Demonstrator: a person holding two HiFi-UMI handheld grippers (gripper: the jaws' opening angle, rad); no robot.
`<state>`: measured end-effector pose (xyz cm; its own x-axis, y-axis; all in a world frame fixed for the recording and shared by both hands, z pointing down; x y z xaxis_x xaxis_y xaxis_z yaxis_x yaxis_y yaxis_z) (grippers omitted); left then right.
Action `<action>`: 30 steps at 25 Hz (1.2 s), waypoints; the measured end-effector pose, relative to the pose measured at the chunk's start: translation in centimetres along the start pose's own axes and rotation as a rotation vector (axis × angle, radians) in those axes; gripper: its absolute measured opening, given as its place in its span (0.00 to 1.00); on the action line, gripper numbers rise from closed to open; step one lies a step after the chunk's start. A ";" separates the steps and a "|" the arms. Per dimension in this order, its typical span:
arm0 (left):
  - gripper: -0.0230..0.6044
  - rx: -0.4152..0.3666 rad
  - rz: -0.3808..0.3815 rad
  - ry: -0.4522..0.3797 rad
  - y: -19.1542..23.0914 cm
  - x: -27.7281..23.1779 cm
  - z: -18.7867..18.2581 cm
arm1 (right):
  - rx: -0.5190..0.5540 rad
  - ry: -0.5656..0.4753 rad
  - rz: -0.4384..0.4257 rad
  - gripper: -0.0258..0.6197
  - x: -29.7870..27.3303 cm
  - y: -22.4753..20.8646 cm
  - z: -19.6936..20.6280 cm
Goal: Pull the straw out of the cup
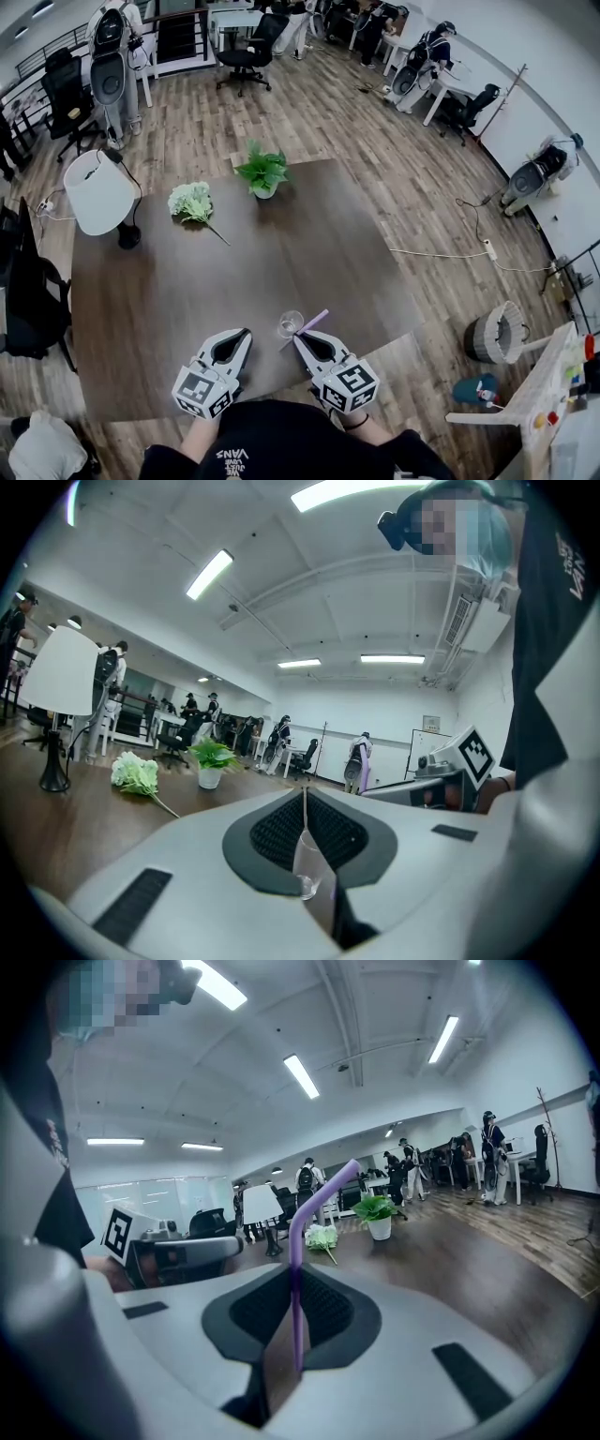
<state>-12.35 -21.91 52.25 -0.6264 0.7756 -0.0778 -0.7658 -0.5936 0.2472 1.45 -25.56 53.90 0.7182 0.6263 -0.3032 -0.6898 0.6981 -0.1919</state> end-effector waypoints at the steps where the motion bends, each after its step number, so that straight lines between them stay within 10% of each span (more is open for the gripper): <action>1: 0.07 0.000 0.000 0.000 0.1 0.1 0.0 | 0.002 0.005 0.001 0.10 -0.1 0.0 0.2; 30: 0.07 -0.011 0.004 -0.005 0.1 0.5 0.0 | 0.049 0.047 0.025 0.10 -1.1 0.1 1.2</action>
<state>-12.78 -21.55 52.26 -0.6283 0.7746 -0.0718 -0.7652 -0.5987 0.2370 0.70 -25.72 55.28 0.6949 0.6276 -0.3511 -0.7014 0.6992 -0.1383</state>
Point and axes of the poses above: the fingertips, and each gripper's own axes: x backward along the fingers, y to its left, z out of its underside, the point moved 3 cm from there along x, backward along the fingers, and after that the axes turned 10 degrees about z, right-handed, at the moved point
